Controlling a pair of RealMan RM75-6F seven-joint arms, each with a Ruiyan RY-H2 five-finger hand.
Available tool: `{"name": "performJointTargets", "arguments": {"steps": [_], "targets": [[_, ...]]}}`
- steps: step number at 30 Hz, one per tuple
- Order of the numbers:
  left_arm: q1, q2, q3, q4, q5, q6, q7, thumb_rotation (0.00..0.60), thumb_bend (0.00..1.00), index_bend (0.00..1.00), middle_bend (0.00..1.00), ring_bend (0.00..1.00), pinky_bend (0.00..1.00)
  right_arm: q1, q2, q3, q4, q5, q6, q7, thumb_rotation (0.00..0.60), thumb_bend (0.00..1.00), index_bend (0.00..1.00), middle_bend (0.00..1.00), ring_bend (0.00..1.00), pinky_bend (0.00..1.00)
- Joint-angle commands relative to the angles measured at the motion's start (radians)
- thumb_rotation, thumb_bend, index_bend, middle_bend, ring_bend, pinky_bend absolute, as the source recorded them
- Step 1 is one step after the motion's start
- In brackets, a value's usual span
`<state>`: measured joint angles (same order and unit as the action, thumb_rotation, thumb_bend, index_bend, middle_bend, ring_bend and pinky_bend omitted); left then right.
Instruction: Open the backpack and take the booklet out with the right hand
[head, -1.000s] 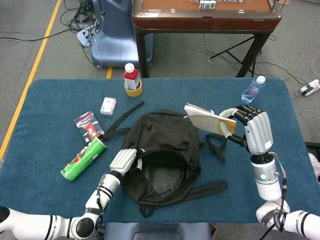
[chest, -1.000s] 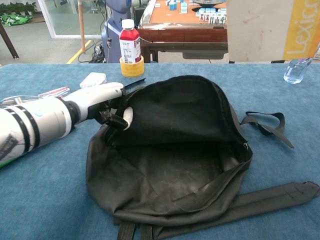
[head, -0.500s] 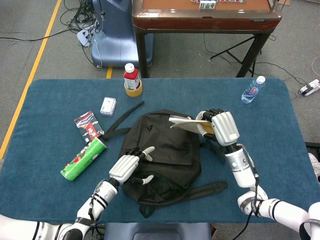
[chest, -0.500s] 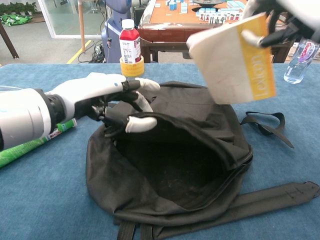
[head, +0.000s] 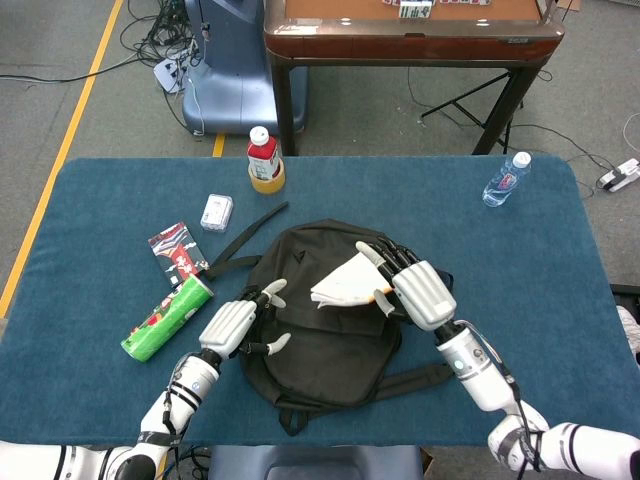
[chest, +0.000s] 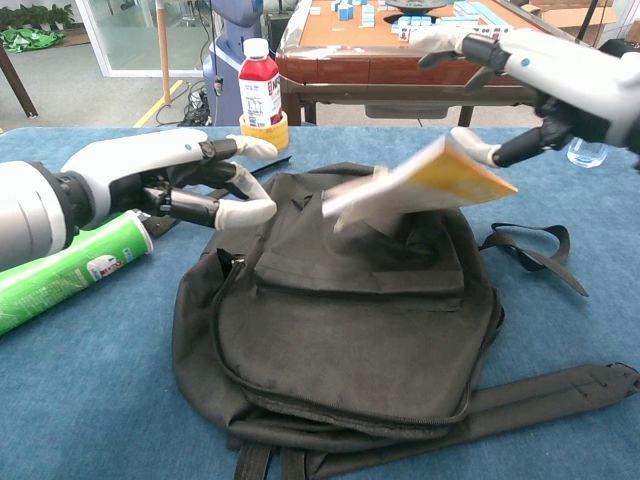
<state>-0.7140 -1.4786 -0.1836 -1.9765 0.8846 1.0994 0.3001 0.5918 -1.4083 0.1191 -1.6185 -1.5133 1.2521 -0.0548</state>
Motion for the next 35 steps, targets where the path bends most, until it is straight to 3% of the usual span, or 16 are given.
{"name": "performJointTargets", "arguments": {"steps": [1,6,7,9,11,16,20,28,35], "targets": [[0.004,0.011,0.001,0.006,-0.012,-0.004,-0.005,0.347,0.32,0.01,0.26,0.16,0.05,-0.039,0.069,-0.033,-0.072,-0.042,0.032,-0.008,0.600,0.46,0.00,0.11,0.04,0.18],[0.022,0.042,0.004,0.005,-0.039,-0.004,-0.029,0.362,0.32,0.01,0.25,0.16,0.05,-0.088,0.122,-0.081,-0.082,-0.109,0.086,0.001,0.600,0.46,0.00,0.14,0.04,0.18],[0.027,0.049,0.005,0.007,-0.041,-0.002,-0.034,0.398,0.32,0.01,0.25,0.16,0.05,-0.100,0.129,-0.087,-0.076,-0.115,0.099,-0.001,0.600,0.46,0.00,0.16,0.05,0.18],[0.039,0.069,0.014,0.010,-0.041,0.003,-0.039,0.539,0.32,0.02,0.25,0.16,0.05,-0.129,0.148,-0.097,-0.065,-0.121,0.131,-0.002,0.600,0.46,0.01,0.20,0.08,0.19],[0.054,0.087,0.025,0.016,-0.032,0.016,-0.041,0.595,0.32,0.03,0.25,0.16,0.05,-0.156,0.164,-0.102,-0.054,-0.119,0.161,-0.003,0.600,0.46,0.08,0.24,0.14,0.24],[0.119,0.116,0.070,0.048,0.074,0.100,-0.051,0.600,0.32,0.15,0.25,0.16,0.05,-0.230,0.214,-0.118,-0.036,-0.099,0.225,0.027,0.600,0.46,0.35,0.38,0.31,0.44],[0.175,0.127,0.115,0.092,0.173,0.184,-0.035,0.600,0.32,0.19,0.25,0.16,0.05,-0.280,0.248,-0.136,-0.025,-0.089,0.255,0.047,0.600,0.48,0.47,0.46,0.39,0.52],[0.306,0.154,0.171,0.164,0.308,0.354,-0.054,0.600,0.32,0.25,0.25,0.16,0.05,-0.363,0.319,-0.176,-0.022,-0.084,0.283,0.077,0.600,0.48,0.54,0.51,0.45,0.59],[0.413,0.166,0.210,0.179,0.408,0.483,-0.057,0.600,0.32,0.26,0.25,0.16,0.05,-0.432,0.329,-0.168,0.002,-0.071,0.350,0.117,0.600,0.48,0.56,0.53,0.47,0.59]]}}
